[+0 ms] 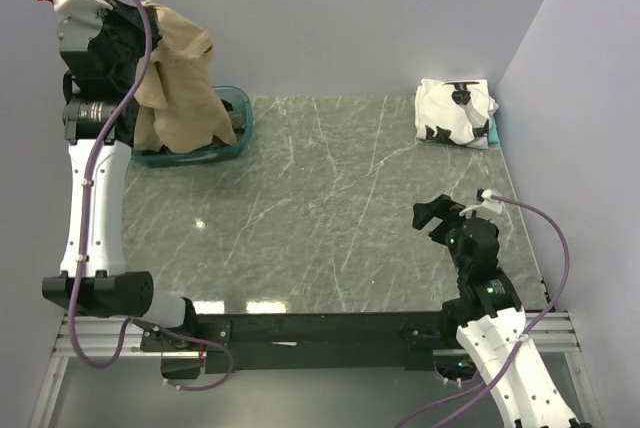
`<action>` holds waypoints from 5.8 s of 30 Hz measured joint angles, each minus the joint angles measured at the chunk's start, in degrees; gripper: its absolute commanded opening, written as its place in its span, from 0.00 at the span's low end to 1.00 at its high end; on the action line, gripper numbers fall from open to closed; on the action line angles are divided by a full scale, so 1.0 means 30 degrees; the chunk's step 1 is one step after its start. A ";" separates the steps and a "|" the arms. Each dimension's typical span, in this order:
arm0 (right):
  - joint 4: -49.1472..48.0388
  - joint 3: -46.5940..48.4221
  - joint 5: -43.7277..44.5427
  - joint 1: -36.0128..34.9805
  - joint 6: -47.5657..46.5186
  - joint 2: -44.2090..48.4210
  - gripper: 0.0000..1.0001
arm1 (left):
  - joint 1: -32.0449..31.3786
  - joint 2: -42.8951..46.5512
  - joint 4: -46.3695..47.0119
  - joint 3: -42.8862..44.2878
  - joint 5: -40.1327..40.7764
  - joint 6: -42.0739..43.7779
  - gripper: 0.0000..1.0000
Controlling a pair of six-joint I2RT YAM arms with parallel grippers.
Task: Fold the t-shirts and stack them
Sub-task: Move the tshirt to the center of the board, then flatten the tshirt out
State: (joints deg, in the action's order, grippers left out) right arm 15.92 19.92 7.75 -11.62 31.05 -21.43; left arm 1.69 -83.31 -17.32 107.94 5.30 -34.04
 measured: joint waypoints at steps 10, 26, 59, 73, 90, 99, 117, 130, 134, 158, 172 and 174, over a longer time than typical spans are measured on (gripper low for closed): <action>-0.0029 -0.0036 -0.0189 0.0000 0.0000 0.0051 1.00 | -0.2098 0.2958 0.1639 0.0000 -0.2841 -0.0663 0.01; -0.0029 -0.0044 -0.0321 0.0000 0.0000 0.0495 1.00 | -0.6295 0.4007 0.3898 -0.0976 -0.6339 -0.1625 0.04; -0.2798 0.1945 -0.3497 -0.6003 0.0102 -0.9653 0.99 | -0.8466 1.4265 -0.1107 -2.8195 -0.1013 -0.7504 0.99; -0.4539 0.7555 -0.1341 -0.9923 0.0503 -2.0189 0.90 | -1.1905 1.1089 -0.0838 -2.9478 -0.1056 -0.9435 0.65; -0.5923 0.9537 -0.2237 -0.9923 0.0889 -2.5041 0.41 | -1.2597 0.7242 0.0772 -2.8778 0.0619 -1.0593 0.01; -0.5435 0.9486 -0.1129 -0.9959 0.0765 -2.4261 0.00 | -1.2641 0.8298 -0.0459 -2.8312 0.2914 -1.0550 0.01; 0.0663 0.6404 0.4539 -0.7359 0.0182 -1.2502 0.00 | -1.2990 1.0171 -0.1953 -2.6957 0.3781 -0.8517 0.83; 0.0517 0.6003 0.3534 -0.7286 0.0117 -1.2648 0.00 | -1.3843 0.3337 -0.2127 -2.4553 0.3832 -0.8014 0.71; 0.0517 0.5646 0.3526 -0.7278 0.0102 -1.2641 0.00 | -1.3996 0.1654 -0.2557 -2.3321 0.4605 -0.8043 0.59; 0.2572 0.9063 0.5493 -0.6368 -0.1406 -0.9209 0.00 | -1.4600 0.7227 -0.6462 -1.7129 0.8102 -0.7628 0.01; 0.3038 1.7755 0.7715 -0.6280 -0.4830 -0.4007 0.00 | -1.4666 1.4644 -0.5603 -0.9471 1.1220 -0.4503 0.01; 0.3031 1.8280 0.7541 -0.6280 -0.4838 -0.3198 0.00 | -1.4666 1.5679 -0.5202 -0.9253 1.1205 -0.4204 0.01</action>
State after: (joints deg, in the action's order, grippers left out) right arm 25.02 74.76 30.37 -30.46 16.53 -31.03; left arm -42.30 -36.27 -32.93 80.18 38.92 -46.65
